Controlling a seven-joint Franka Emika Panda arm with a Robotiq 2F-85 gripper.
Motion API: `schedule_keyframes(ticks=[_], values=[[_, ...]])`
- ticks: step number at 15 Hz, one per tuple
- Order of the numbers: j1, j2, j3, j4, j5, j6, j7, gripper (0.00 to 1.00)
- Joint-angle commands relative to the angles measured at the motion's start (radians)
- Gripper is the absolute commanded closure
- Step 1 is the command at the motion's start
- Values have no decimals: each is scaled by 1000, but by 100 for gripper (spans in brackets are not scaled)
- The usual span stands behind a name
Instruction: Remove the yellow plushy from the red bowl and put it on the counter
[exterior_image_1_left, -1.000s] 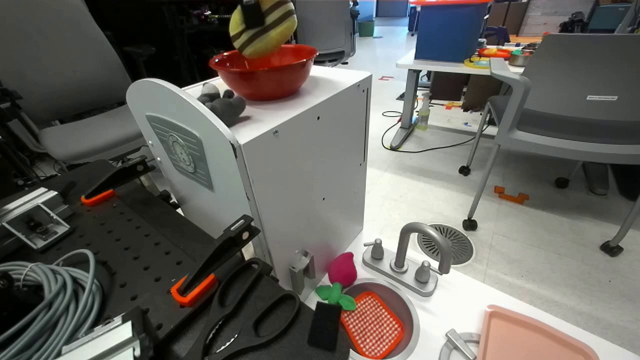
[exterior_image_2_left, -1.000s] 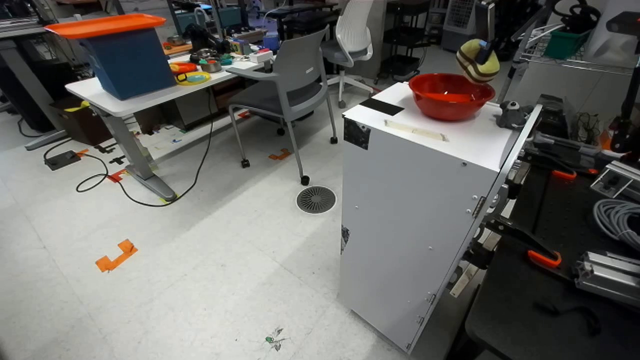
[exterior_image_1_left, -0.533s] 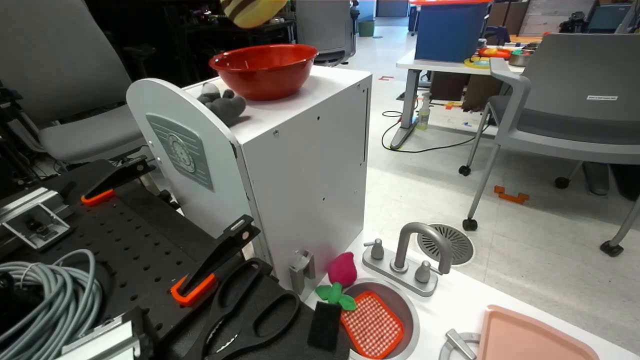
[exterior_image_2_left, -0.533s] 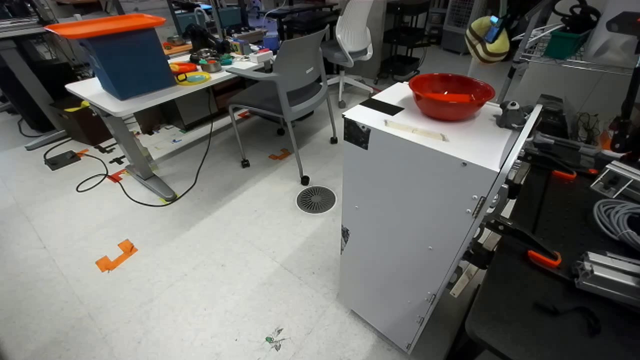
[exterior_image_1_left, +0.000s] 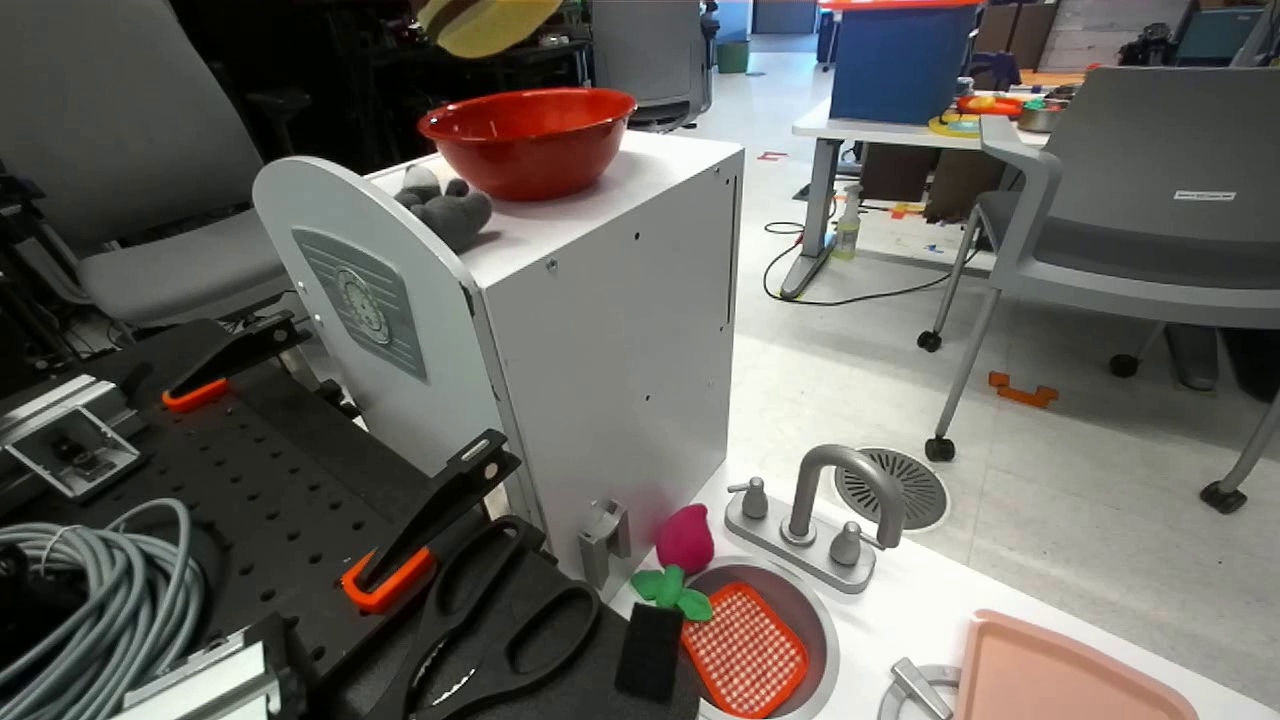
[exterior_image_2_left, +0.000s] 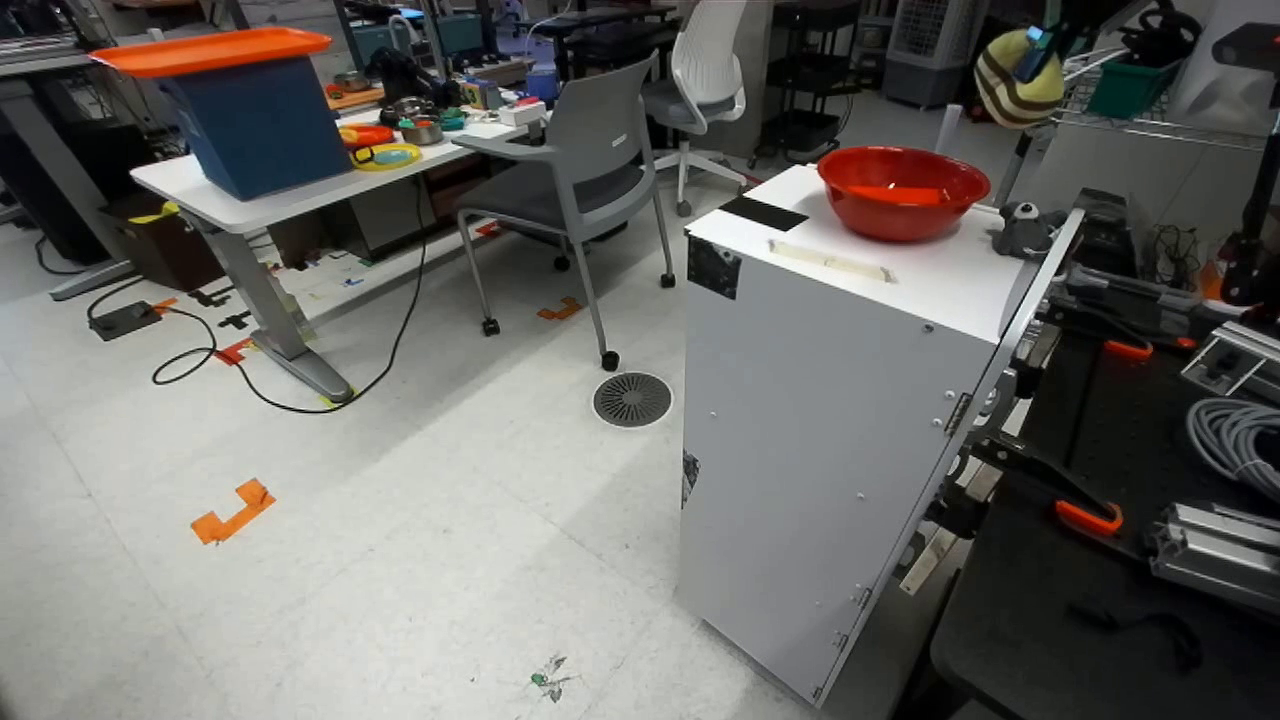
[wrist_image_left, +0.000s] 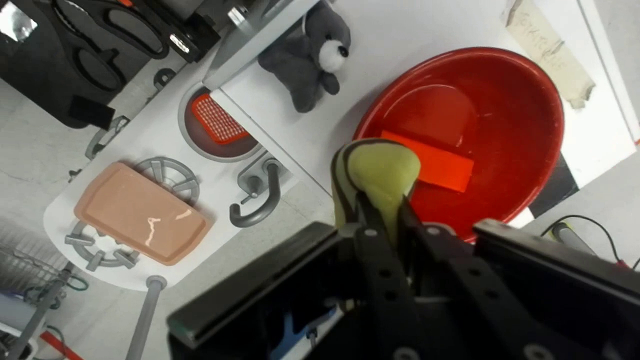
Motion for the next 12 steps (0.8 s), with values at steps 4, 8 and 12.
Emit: schedule_keyframes(ticks=[4,8,12], values=[[-58,23,-80,31,102,-154,-68,98],[-91,43,-117,51,124,-225,-78,98],[-102,108,-163,111,163,-304,-142,98]])
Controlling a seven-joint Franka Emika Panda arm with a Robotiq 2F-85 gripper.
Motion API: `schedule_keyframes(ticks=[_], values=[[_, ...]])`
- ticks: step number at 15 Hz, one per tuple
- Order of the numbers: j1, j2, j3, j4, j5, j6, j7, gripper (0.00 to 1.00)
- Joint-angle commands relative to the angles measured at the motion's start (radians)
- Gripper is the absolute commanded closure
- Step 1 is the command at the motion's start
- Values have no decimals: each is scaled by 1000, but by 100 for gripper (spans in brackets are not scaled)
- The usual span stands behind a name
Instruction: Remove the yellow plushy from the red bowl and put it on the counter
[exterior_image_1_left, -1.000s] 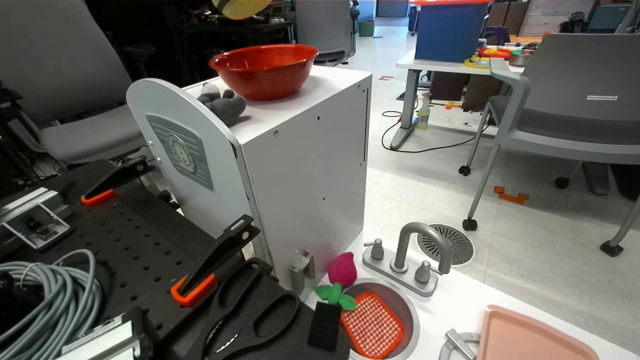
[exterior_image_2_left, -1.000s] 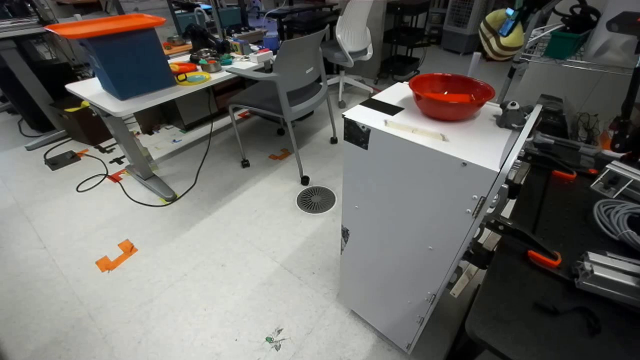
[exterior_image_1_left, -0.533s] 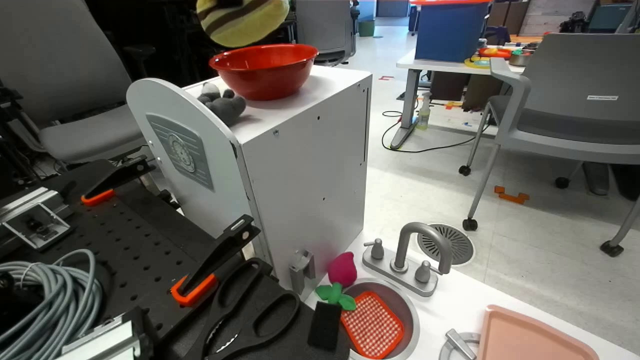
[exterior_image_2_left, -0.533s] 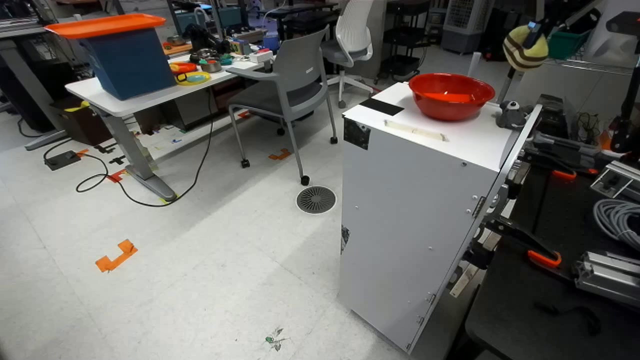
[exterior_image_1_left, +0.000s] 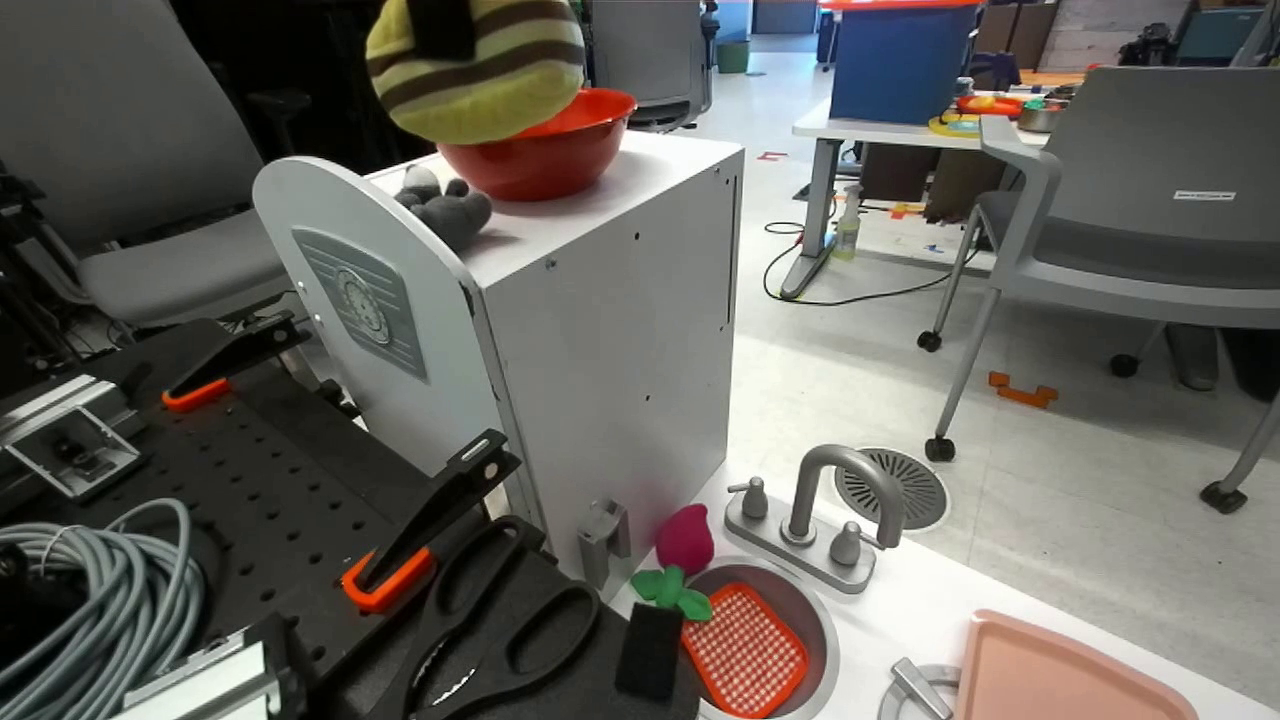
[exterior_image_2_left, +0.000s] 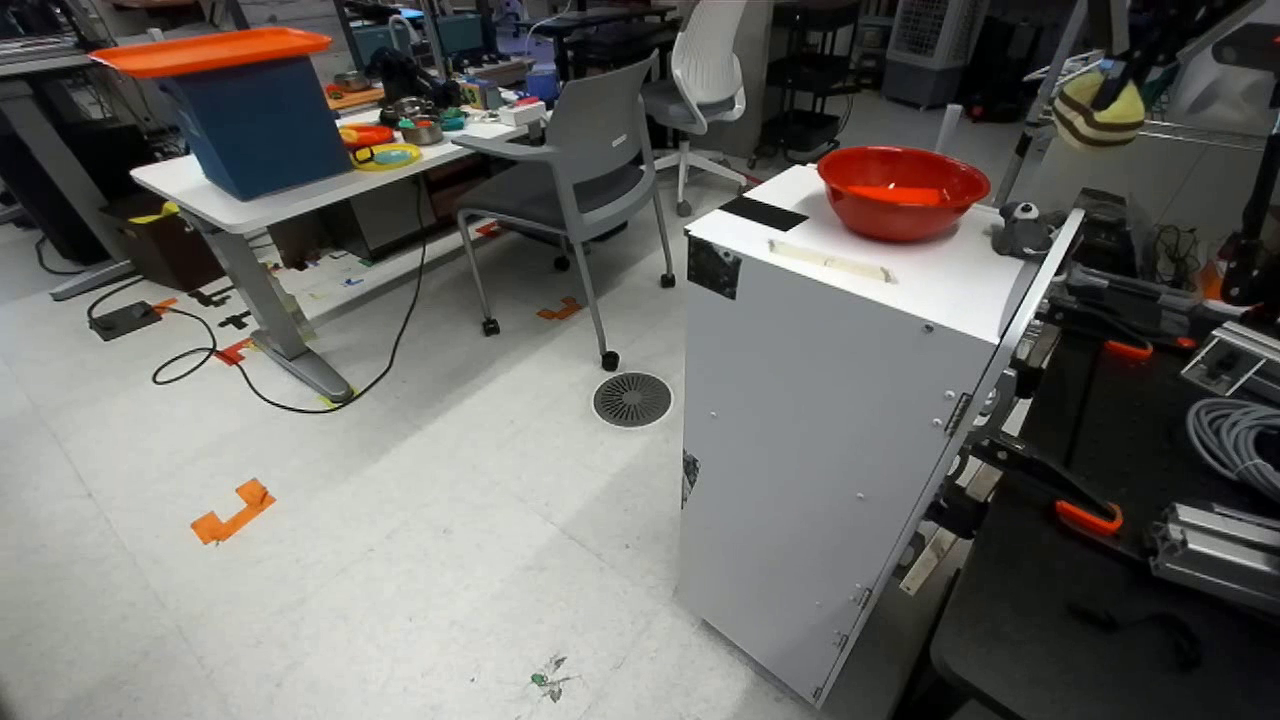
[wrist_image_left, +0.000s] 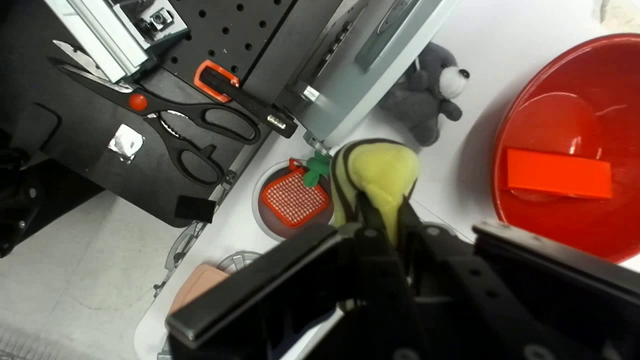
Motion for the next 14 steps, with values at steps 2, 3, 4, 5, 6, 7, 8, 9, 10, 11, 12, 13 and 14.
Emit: schedule_keyframes(ticks=[2,3,4,5,6,7,8,9,10,11,12,13,14], values=[[-13,125,-63,134,89,-150,-121,98],[-15,151,-70,164,93,-184,-130,98],[-19,180,-75,202,88,-224,-129,98],[-22,207,-80,238,86,-259,-128,98],[-25,234,-84,279,84,-297,-126,98],[-25,252,-83,313,78,-325,-117,98],[-22,269,-77,345,62,-346,-98,98],[-18,289,-72,375,48,-362,-77,98],[-12,307,-65,401,35,-374,-62,98],[-4,324,-58,423,20,-377,-53,98],[4,339,-52,443,1,-379,-51,98],[13,357,-44,459,-22,-380,-57,98],[21,375,-39,475,-50,-386,-68,98]])
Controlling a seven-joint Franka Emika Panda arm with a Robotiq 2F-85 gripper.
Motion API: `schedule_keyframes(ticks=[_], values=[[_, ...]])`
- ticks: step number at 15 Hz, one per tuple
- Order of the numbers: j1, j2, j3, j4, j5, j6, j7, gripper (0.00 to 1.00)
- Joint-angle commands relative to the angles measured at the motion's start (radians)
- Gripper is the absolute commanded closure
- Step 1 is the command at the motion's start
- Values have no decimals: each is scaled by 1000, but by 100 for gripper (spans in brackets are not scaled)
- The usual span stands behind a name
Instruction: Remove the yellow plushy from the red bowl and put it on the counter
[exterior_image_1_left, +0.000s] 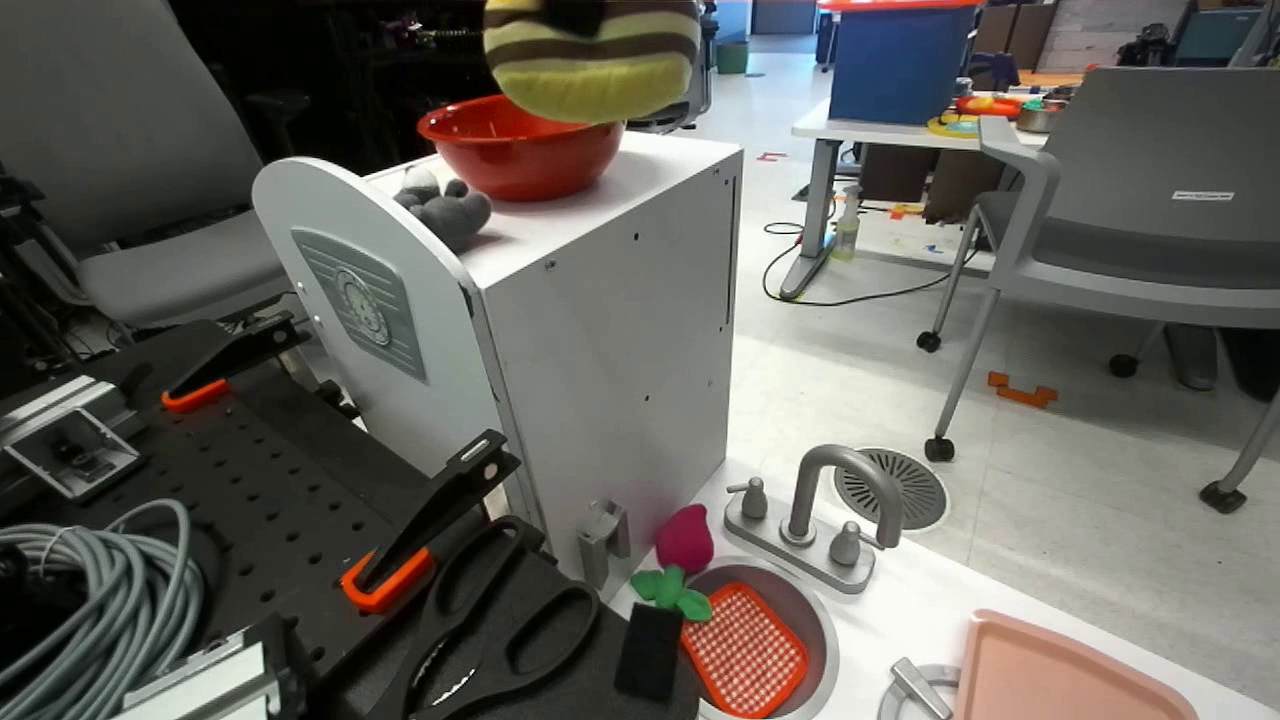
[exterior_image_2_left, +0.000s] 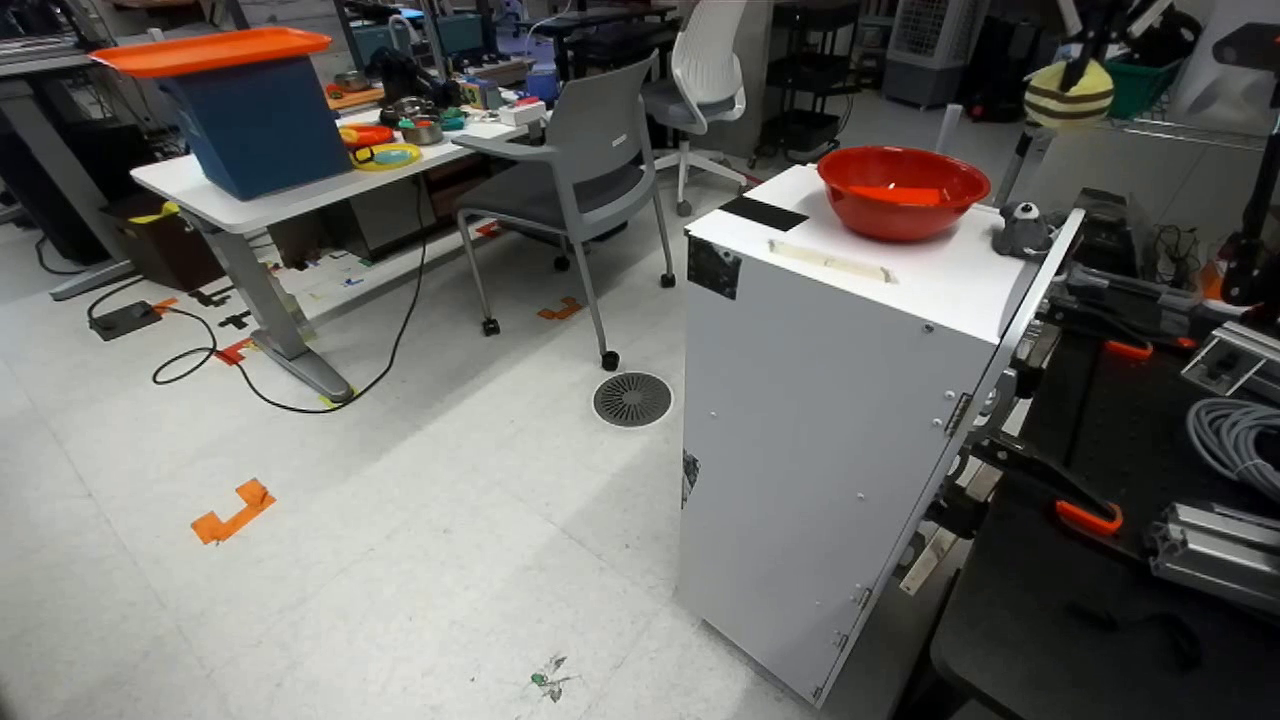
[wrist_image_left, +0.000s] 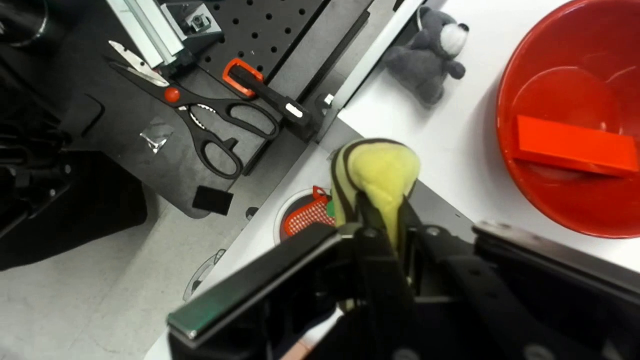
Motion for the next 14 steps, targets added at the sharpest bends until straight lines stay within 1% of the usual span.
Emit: schedule_keyframes(ticks=[1,4,6,10,11,12,14], values=[[28,79,22,90,-92,-57,11,98],[44,113,20,111,-155,-70,23,98],[47,120,15,108,-182,-58,26,98],[40,104,3,80,-194,-38,38,98],[38,93,0,68,-191,-19,27,65],[36,88,-2,62,-192,-10,22,64],[33,83,-6,57,-186,-1,23,51]])
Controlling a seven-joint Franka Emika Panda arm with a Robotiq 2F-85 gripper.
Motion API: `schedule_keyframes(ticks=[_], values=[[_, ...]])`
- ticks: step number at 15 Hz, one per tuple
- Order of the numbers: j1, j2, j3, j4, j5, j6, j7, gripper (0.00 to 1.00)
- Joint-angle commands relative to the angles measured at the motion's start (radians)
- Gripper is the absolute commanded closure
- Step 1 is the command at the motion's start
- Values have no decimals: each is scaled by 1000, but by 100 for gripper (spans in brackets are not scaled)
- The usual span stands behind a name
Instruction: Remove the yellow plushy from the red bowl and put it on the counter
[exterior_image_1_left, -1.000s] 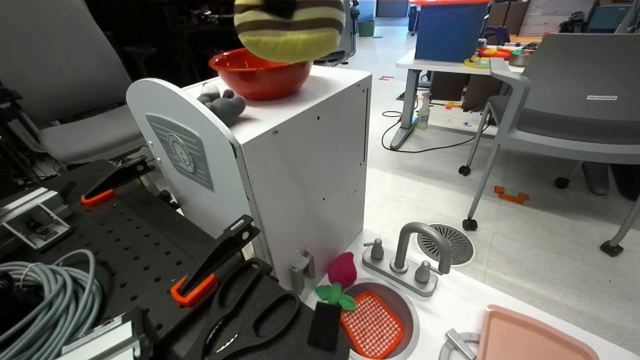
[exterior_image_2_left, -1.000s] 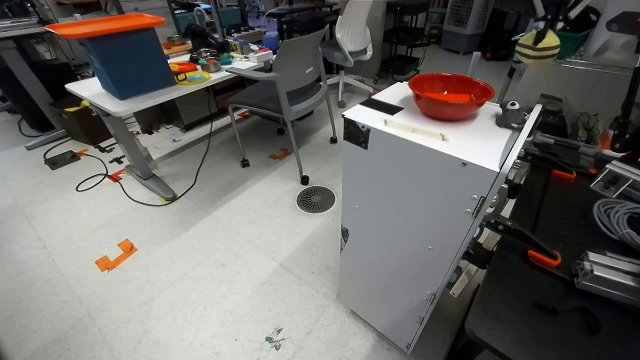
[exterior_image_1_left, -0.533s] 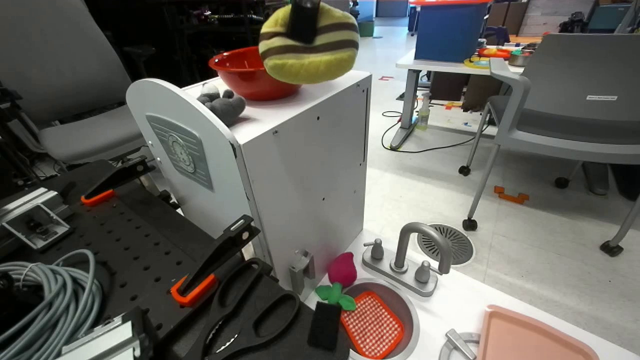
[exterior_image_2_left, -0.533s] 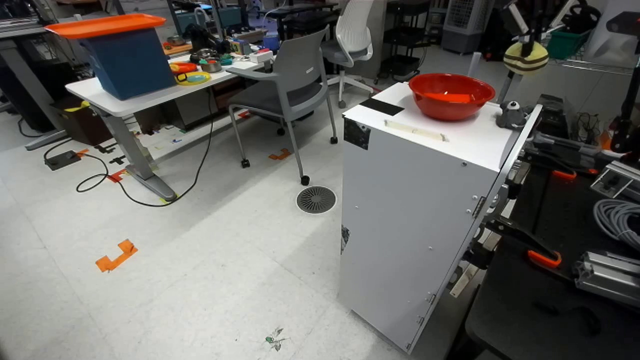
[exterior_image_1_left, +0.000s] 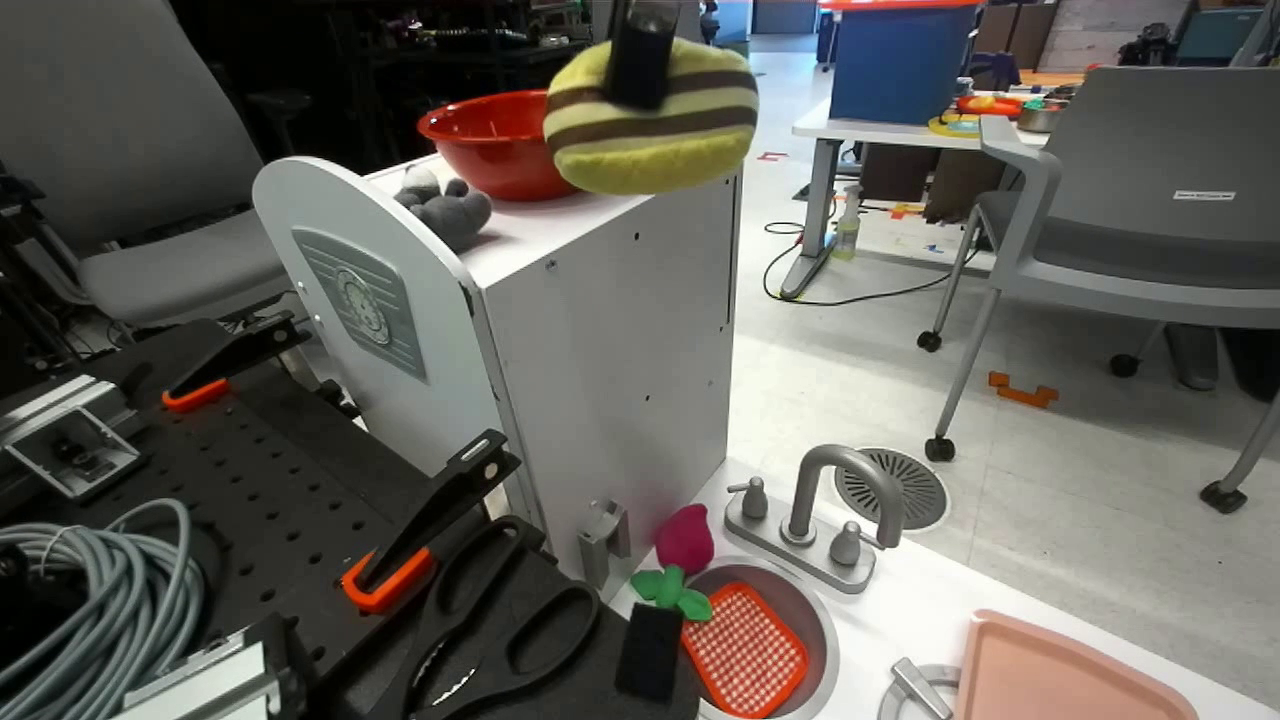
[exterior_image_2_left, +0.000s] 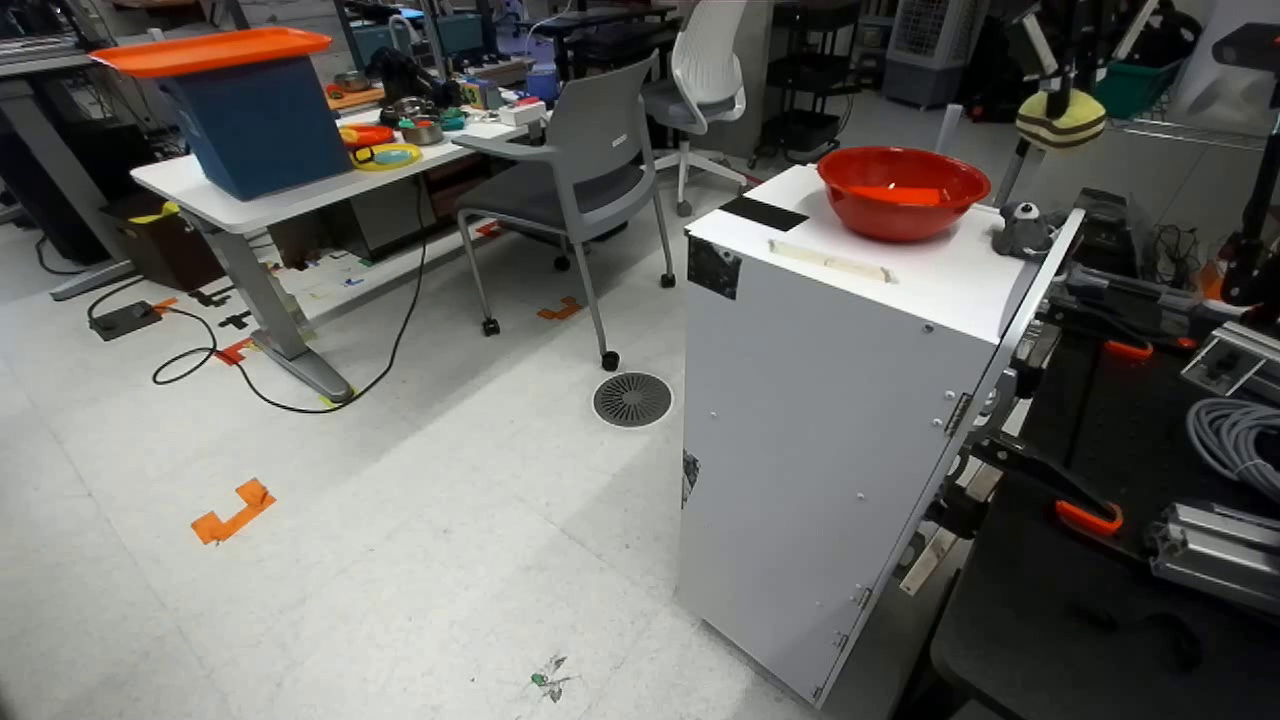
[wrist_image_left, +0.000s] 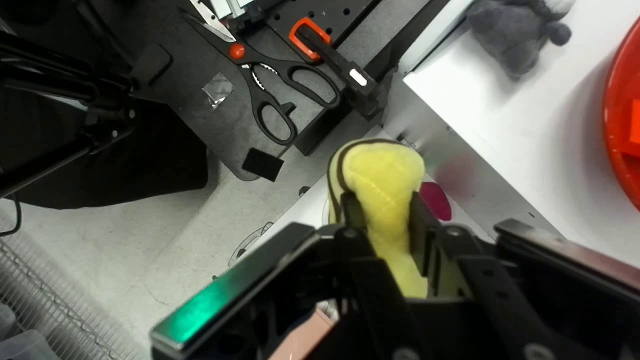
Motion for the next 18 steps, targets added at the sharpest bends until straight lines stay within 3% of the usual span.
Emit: schedule_keyframes(ticks=[1,7,18], values=[[-5,-33,-7,-22,-14,22,6,45],[-5,-38,-5,-23,-12,29,13,2],[22,-31,12,-43,-28,50,33,0]])
